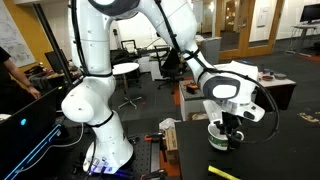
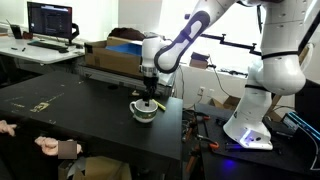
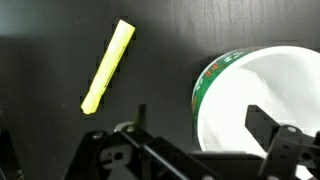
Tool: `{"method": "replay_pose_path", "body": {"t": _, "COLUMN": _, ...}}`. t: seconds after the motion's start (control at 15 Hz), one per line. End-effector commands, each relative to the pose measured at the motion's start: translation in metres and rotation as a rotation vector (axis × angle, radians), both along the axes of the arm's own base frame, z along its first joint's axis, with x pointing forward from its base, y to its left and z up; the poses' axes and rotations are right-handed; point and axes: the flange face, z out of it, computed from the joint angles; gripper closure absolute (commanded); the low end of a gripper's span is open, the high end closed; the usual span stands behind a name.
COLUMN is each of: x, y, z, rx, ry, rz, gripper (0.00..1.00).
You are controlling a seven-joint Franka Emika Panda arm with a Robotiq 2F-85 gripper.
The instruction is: Move the white mug backwards, put the yellow marker inside the mug
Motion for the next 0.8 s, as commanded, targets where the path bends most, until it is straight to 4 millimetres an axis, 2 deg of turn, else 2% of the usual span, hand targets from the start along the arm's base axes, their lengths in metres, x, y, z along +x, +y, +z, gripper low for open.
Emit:
{"method": "replay_pose_path", "body": {"t": 0.0, "x": -0.0009, "y": 0.0037, "z": 0.0023, "rx": -0.008, "ry": 0.002, "rz": 0.003, "gripper": 0.0}}
{"method": "replay_pose_path", "body": {"t": 0.27, "x": -0.0021, "y": 0.0063, "z": 0.0024, "rx": -0.008, "ry": 0.002, "rz": 0.007, "gripper": 0.0}}
{"method": "replay_pose_path", "body": {"t": 0.53, "x": -0.0002, "y": 0.0023, "z": 0.0045, "rx": -0.006, "ry": 0.002, "rz": 0.005, "gripper": 0.42}}
{"method": "replay_pose_path", "body": {"t": 0.73, "x": -0.0003, "y": 0.0025, "z": 0.0042, "rx": -0.006, "ry": 0.001, "rz": 0.005, "gripper": 0.63}}
